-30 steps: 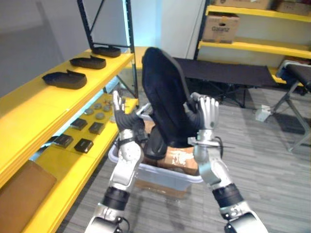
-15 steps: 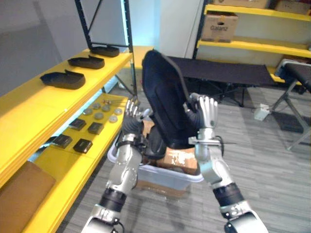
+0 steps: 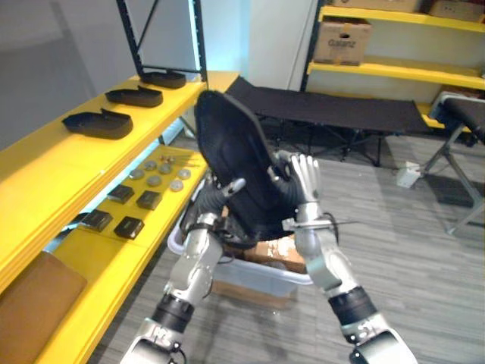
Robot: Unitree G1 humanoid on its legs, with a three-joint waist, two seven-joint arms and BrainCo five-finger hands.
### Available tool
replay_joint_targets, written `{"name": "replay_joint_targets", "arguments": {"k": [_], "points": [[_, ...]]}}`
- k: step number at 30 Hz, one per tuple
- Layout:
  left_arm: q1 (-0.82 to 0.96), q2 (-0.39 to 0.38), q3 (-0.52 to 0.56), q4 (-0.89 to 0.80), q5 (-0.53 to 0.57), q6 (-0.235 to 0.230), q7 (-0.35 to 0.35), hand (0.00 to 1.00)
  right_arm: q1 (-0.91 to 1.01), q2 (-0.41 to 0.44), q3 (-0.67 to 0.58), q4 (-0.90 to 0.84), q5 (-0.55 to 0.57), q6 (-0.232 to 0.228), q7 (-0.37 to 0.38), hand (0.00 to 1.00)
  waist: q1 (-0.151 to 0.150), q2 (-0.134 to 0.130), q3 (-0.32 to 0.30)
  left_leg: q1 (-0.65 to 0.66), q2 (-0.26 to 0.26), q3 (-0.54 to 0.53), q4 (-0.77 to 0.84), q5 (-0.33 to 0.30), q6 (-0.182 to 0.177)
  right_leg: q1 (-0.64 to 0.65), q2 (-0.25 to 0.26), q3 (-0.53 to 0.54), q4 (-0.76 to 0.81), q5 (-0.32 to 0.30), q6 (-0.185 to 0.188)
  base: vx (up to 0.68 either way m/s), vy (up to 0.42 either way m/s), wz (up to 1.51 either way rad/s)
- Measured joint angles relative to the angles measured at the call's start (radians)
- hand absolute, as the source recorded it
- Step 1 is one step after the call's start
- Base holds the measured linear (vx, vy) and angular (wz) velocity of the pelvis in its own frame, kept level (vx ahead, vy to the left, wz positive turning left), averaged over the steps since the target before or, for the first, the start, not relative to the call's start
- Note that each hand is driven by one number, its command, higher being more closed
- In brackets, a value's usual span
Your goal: Walk over and take plastic housings, then place them on the shelf
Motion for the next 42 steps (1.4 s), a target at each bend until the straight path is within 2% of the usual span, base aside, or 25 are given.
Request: {"name": "replay_joint_targets", "arguments": {"k": [1, 2, 6, 11, 22, 28, 34, 35, 42], "points": [[0.0, 0.001, 0.0, 0.0, 0.0, 0.0, 0.003, 0.0, 0.0, -0.001, 0.007, -0.001, 0.008, 0.0, 0.002, 1.0, 0.0, 0.0, 0.0, -0.002, 0.0, 0.0, 0.0, 0.0, 0.0, -0.002, 0.0, 0.0, 0.0, 0.0, 0.0, 0.0, 0.0, 0.0], [0.0, 0.001, 0.0, 0.0, 0.0, 0.0, 0.005, 1.0, 0.0, -0.002, 0.011, -0.001, 0.012, 0.0, 0.003, 1.0, 0.0, 0.0, 0.0, -0.003, 0.0, 0.0, 0.0, 0.0, 0.0, -0.003, 0.0, 0.0, 0.0, 0.0, 0.0, 0.0, 0.0, 0.0], [0.0, 0.011, -0.005, 0.0, -0.008, 0.0, 0.015, 1.0, 0.003, -0.007, 0.021, -0.004, 0.032, 0.0, 0.012, 1.0, -0.001, 0.004, -0.003, -0.011, 0.0, 0.0, 0.0, 0.0, 0.0, -0.011, 0.0, 0.0, 0.0, 0.0, 0.0, 0.0, 0.0, 0.0], [0.0, 0.039, -0.017, 0.0, -0.08, 0.0, 0.024, 1.0, 0.033, -0.033, 0.054, -0.036, 0.075, 0.0, 0.008, 1.0, -0.003, 0.005, -0.003, -0.011, 0.0, 0.0, 0.0, 0.0, 0.0, -0.011, 0.0, -0.001, 0.0, 0.0, 0.0, 0.0, 0.0, 0.0], [0.0, 0.08, -0.036, 0.0, -0.12, 0.004, 0.034, 1.0, 0.104, -0.102, 0.119, -0.07, 0.135, -0.003, -0.004, 1.0, -0.005, 0.001, -0.026, -0.01, 0.0, 0.001, 0.0, 0.0, 0.0, -0.012, 0.0, 0.0, 0.0, -0.002, -0.003, 0.0, 0.0, 0.0], [0.003, 0.109, -0.034, 0.0, -0.173, 0.015, -0.045, 1.0, 0.122, -0.137, 0.124, -0.073, 0.19, -0.044, -0.004, 1.0, -0.006, -0.001, -0.027, -0.009, 0.001, 0.003, 0.0, 0.0, 0.0, -0.012, 0.001, 0.003, 0.0, -0.002, -0.003, 0.0, 0.0, 0.0], [0.059, 0.118, -0.016, 0.0, -0.232, 0.023, -0.149, 1.0, 0.157, -0.15, 0.147, -0.07, 0.259, -0.066, 0.011, 1.0, -0.005, -0.019, -0.039, -0.009, 0.003, 0.004, 0.0, 0.0, -0.001, -0.012, 0.003, 0.004, 0.0, -0.001, -0.002, 0.0, 0.0, 0.0], [0.074, 0.119, -0.015, 0.0, -0.235, 0.022, -0.164, 1.0, 0.169, -0.15, 0.15, -0.065, 0.291, -0.077, 0.028, 0.0, -0.005, -0.023, -0.042, -0.008, 0.003, 0.004, 0.0, 0.0, -0.001, -0.012, 0.003, 0.004, 0.0, -0.001, -0.002, 0.0, 0.0, 0.0], [0.126, 0.12, 0.017, 0.0, -0.235, 0.022, -0.202, 1.0, 0.199, -0.159, 0.185, -0.064, 0.35, -0.133, 0.082, 0.0, -0.001, -0.025, -0.042, 0.006, 0.005, 0.028, 0.0, -0.002, -0.003, -0.014, 0.003, 0.025, -0.002, -0.006, -0.01, -0.01, 0.002, -0.09]]}}
